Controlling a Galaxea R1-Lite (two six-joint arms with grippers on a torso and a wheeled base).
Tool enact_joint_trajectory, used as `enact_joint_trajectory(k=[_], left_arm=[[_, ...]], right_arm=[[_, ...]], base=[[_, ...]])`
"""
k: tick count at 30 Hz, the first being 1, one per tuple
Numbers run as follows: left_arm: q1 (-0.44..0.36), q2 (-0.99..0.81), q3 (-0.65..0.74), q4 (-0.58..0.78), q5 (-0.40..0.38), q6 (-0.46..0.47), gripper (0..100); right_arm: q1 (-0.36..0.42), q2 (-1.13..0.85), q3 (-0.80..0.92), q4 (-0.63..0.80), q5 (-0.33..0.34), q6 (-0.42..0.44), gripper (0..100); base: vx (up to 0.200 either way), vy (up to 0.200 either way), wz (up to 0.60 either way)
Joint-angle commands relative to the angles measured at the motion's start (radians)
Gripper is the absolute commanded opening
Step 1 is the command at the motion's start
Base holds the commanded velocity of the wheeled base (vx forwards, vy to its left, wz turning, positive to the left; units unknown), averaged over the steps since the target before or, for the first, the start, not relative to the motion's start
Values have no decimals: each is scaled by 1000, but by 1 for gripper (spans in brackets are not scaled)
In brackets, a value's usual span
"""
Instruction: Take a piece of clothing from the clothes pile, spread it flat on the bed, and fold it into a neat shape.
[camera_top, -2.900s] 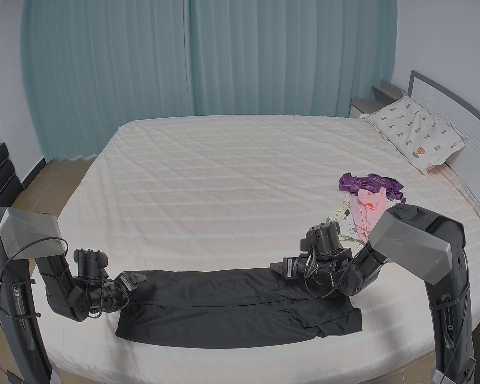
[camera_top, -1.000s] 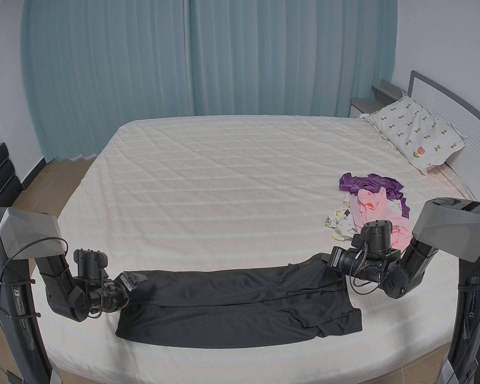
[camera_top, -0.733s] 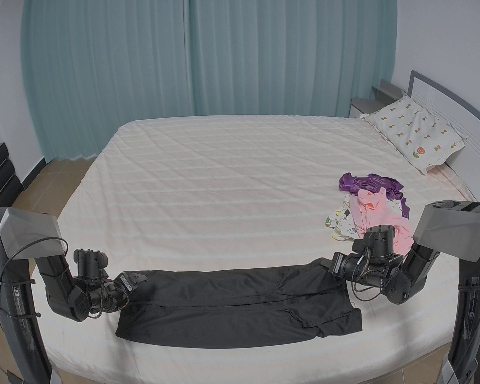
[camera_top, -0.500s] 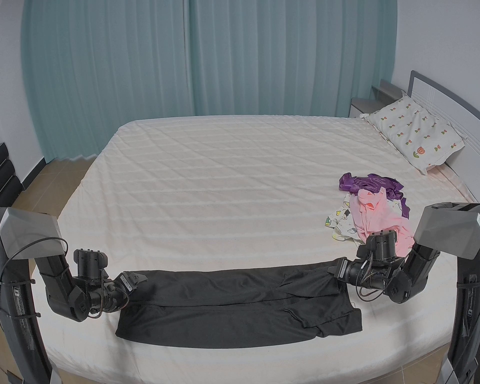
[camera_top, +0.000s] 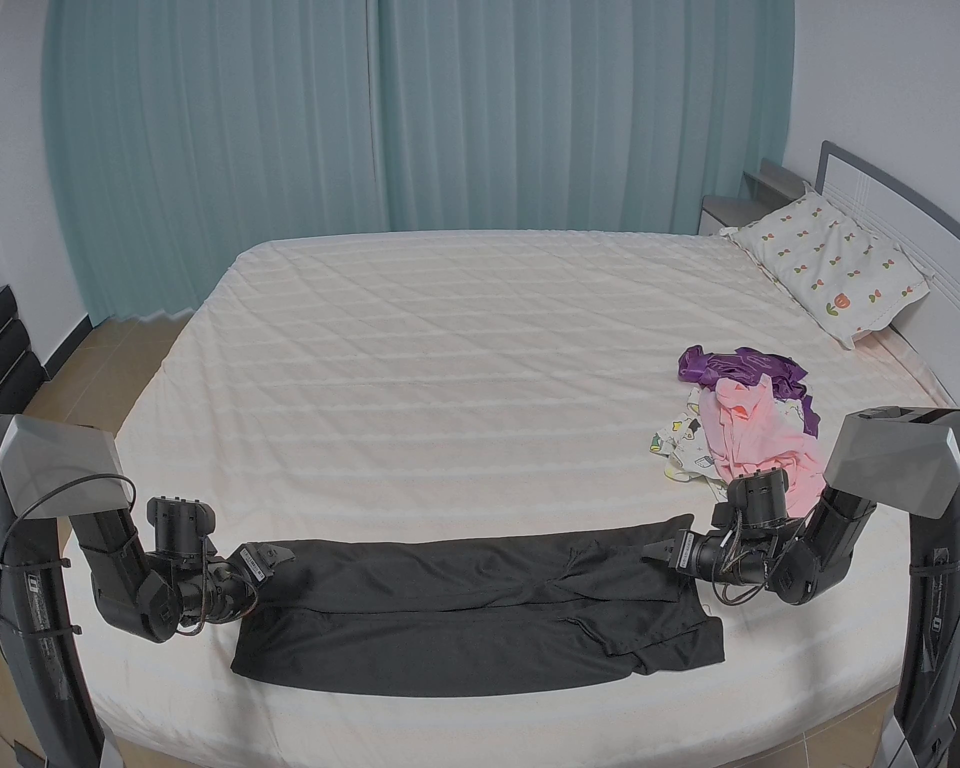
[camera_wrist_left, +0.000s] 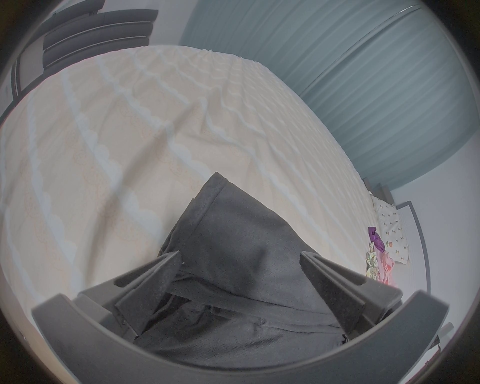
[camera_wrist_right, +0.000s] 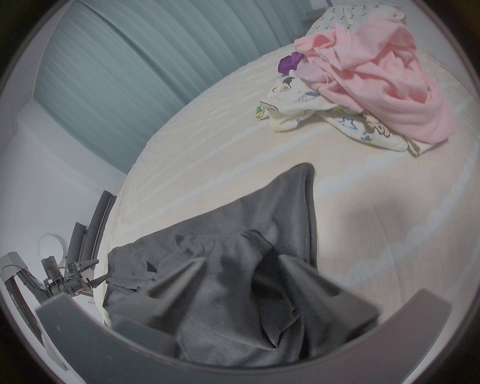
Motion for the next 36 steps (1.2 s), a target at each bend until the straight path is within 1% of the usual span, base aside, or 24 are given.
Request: enact_joint_trajectory(k=[1,3,4,5,7,8,9,10,11,12,13,14,16,17,19,20,21,22,30,31,36], left_arm=[[1,-9,1,-13,18,4,100],[1,-34,-2,-32,52,9,100],[1,-34,-2,-32,52,9,100],[3,-51,-19,-25,75,23,100],[6,-54,-40,-22,78,36,100],[6,-48,-86,-9,85,53,100],[8,-46,-115,10,87,59,100],[8,-46,-115,10,87,59,100],[14,-45,-181,70,90,67,100],[17,-38,-235,128,90,67,100],[17,-38,-235,128,90,67,100],[21,-12,-298,206,90,72,100],[28,14,-316,226,88,84,100],[28,15,-316,226,88,85,100],[35,64,-321,225,88,127,100],[35,64,-321,225,88,127,100],[40,89,-322,223,92,173,100],[41,92,-321,225,92,182,100],[37,115,-322,223,92,194,100],[37,116,-322,225,92,194,0],[40,123,-344,223,95,188,0]], right_arm=[[-23,-78,13,9,-31,17,100],[-34,-99,47,15,-54,39,100],[-34,-99,47,15,-54,39,100],[-41,-102,96,-3,-82,62,100],[-50,-105,109,-14,-86,83,100],[-61,-99,123,-32,-86,142,100],[-61,-91,126,-48,-86,182,100],[-61,-91,126,-48,-86,182,100],[-64,-76,126,-77,-85,231,100],[-64,-68,125,-94,-82,244,100],[-64,-68,125,-94,-82,244,100],[-64,-68,122,-104,-82,241,100],[-55,-67,114,-104,-82,240,100],[-55,-67,114,-104,-82,240,100],[-38,-68,111,-104,-82,240,100],[-38,-68,111,-104,-82,240,100],[-32,-73,112,-104,-82,240,100],[-32,-75,112,-104,-82,240,100],[-30,-75,112,-107,-83,240,100],[-30,-75,112,-107,-82,240,100],[-30,-76,114,-107,-83,240,100]], base=[[0,0,0],[0,0,0],[0,0,0],[0,0,0],[0,0,0],[0,0,0],[0,0,0],[0,0,0],[0,0,0],[0,0,0],[0,0,0],[0,0,0],[0,0,0],[0,0,0],[0,0,0],[0,0,0],[0,0,0],[0,0,0],[0,0,0],[0,0,0],[0,0,0]])
